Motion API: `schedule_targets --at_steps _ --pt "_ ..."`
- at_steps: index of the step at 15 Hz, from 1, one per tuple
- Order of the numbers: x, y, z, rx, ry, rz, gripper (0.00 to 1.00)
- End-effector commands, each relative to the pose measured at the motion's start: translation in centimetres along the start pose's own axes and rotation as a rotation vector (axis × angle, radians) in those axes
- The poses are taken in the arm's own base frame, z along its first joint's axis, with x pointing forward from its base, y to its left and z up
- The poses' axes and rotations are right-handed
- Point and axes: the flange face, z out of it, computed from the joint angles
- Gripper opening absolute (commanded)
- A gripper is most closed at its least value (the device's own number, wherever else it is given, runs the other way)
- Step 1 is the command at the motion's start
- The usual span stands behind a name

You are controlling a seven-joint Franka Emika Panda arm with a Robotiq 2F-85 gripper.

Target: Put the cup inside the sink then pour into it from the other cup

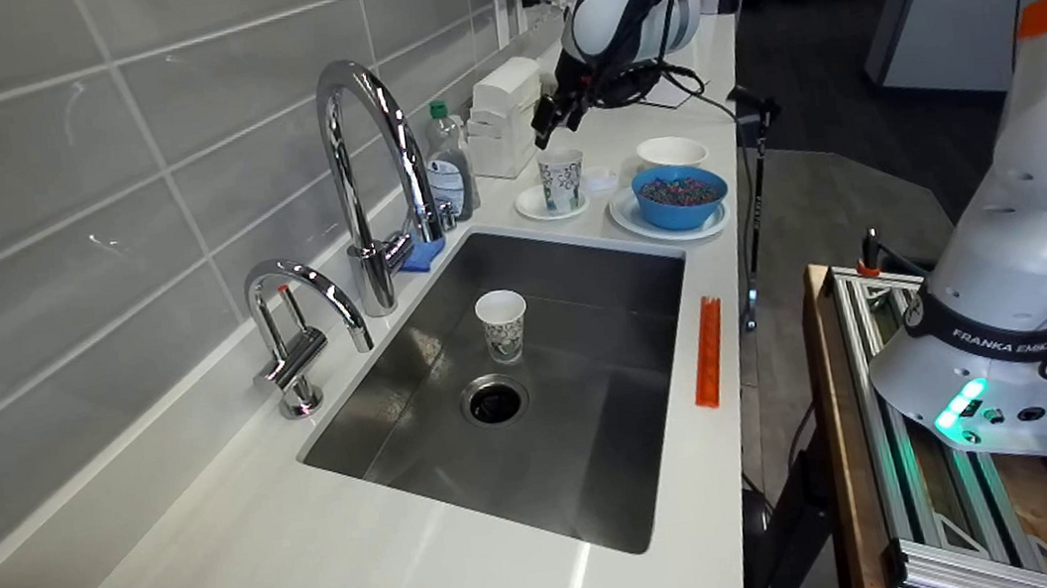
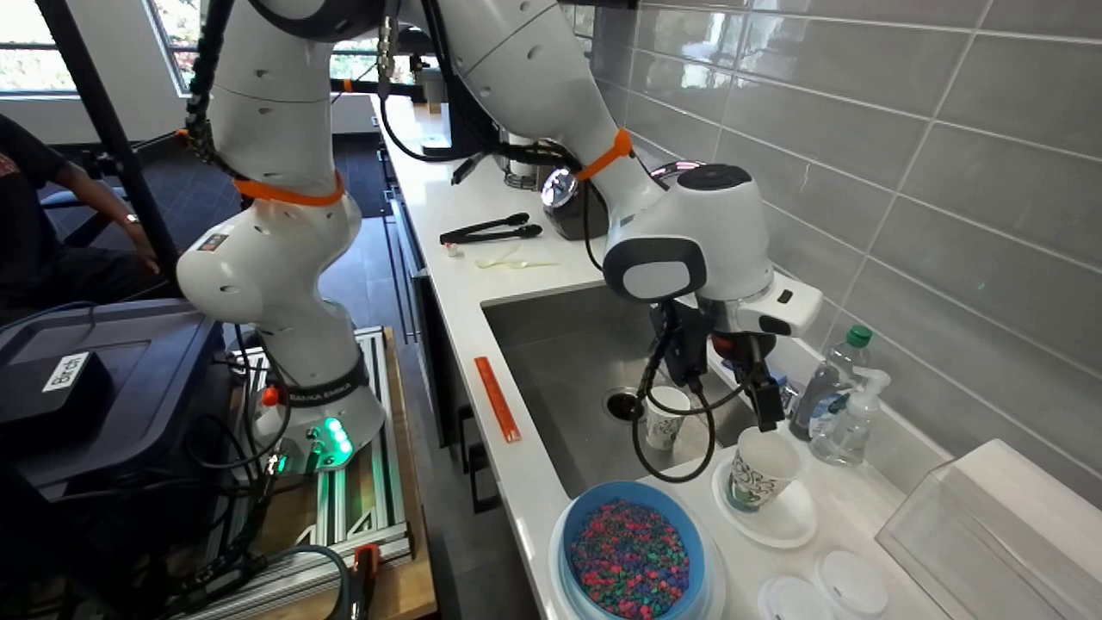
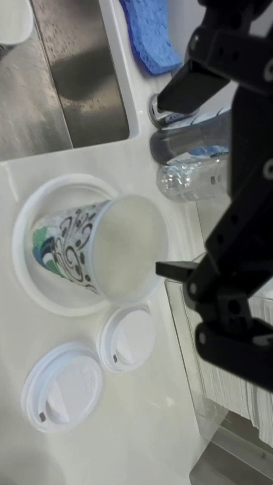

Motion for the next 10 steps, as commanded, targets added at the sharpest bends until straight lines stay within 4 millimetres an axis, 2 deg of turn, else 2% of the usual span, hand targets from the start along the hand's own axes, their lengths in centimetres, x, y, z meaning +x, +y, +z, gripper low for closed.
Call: schedule_targets --at_steps 1,6,10 --pt "-1.2 -1.3 -2.6 0.023 -0.109 -0.002 1.00" --pt "-1.3 -2.7 -5.6 0.023 -0.163 -0.037 1.00" --pt "-1.6 -3.5 -7.3 0.023 -0.172 -0.078 1.00"
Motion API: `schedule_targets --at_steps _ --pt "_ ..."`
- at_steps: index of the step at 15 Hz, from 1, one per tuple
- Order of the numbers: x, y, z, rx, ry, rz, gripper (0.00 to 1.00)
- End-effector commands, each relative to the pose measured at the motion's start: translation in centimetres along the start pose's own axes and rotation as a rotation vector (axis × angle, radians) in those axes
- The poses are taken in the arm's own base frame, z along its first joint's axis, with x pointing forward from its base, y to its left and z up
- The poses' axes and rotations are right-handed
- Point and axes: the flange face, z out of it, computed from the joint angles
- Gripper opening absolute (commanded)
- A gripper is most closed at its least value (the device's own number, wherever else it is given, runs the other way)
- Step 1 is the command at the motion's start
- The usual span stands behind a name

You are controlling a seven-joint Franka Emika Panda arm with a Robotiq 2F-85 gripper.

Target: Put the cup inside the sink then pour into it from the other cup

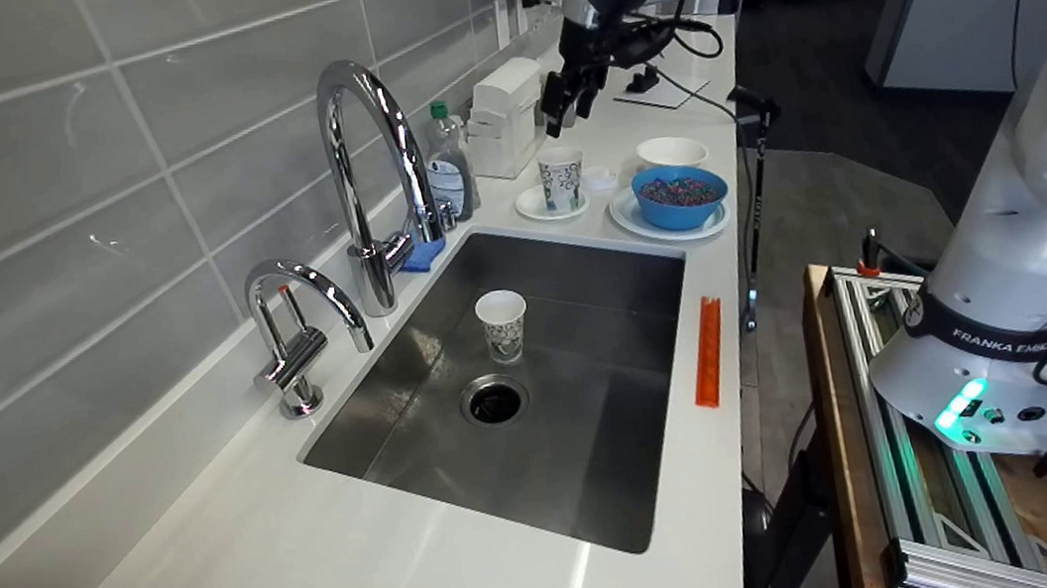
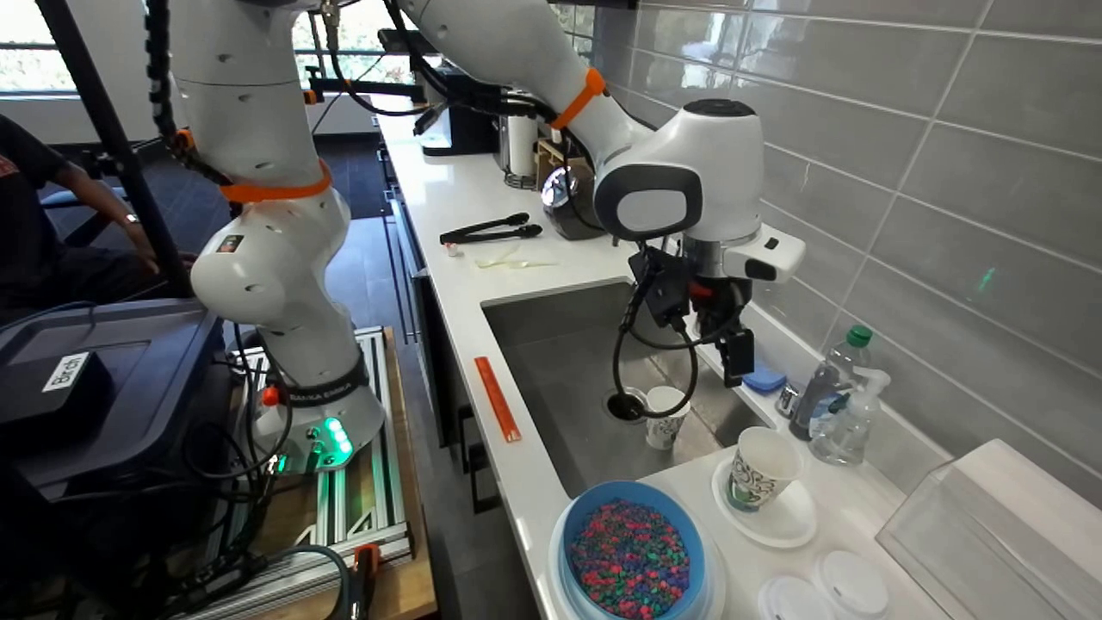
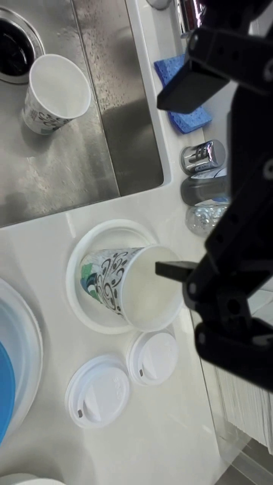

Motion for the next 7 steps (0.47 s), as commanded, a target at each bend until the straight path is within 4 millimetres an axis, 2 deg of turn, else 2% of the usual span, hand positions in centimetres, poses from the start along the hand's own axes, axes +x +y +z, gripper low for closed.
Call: schedule_targets --at_steps 1,3,4,7 --pt "-1.5 -1.0 -1.5 -0.010 -0.020 -0.026 1.00" --pt "-1.7 -1.5 -2.0 -0.019 -0.015 -0.052 1.00" --pt "-0.5 -1.0 -1.3 -0.012 0.006 -0.042 1.00" --pt "-0.4 -1.1 -1.6 -0.013 0.010 -0.045 1.00"
